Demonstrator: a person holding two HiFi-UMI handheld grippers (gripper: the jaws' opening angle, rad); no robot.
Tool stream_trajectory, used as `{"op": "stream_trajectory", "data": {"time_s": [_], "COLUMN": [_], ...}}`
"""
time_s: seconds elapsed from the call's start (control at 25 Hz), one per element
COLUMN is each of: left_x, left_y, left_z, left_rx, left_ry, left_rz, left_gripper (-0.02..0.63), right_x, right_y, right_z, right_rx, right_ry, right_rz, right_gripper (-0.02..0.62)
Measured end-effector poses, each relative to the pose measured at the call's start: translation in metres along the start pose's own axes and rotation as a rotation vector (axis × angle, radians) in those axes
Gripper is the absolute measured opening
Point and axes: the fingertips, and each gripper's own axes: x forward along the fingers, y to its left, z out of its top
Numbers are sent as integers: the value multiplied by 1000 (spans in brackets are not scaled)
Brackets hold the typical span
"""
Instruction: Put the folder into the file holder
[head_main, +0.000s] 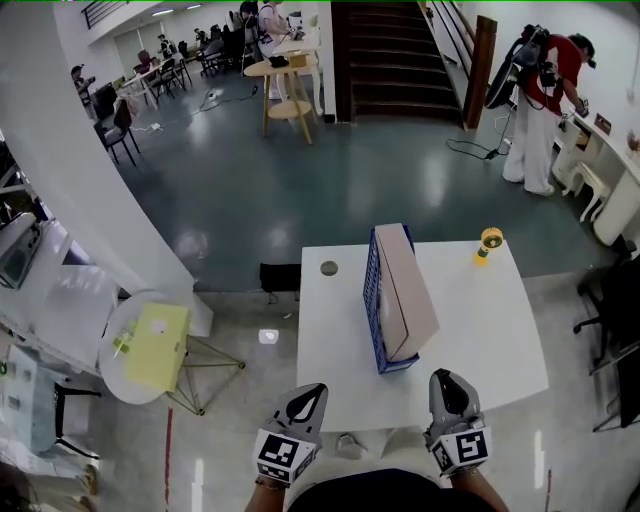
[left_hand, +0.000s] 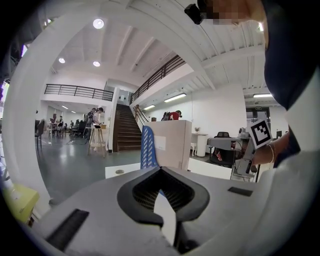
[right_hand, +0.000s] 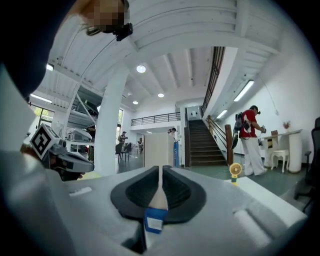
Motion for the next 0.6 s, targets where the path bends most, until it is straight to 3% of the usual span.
{"op": "stream_trajectory", "data": {"time_s": [0.16,0.6], "left_x": [-2,-5], "left_y": [-2,0], "left_z": [-1,0], "left_rx": [-2,11], "left_ry": [1,-3], "left_rz": [-2,-9], "left_gripper": [-3,-3], "right_x": [-6,-7], "right_y": [-2,17], "right_z": [-10,-7], "right_rx": [101,146], "right_ry": [29,54], "right_rz": [-10,46], "right_gripper": [-2,-2]}}
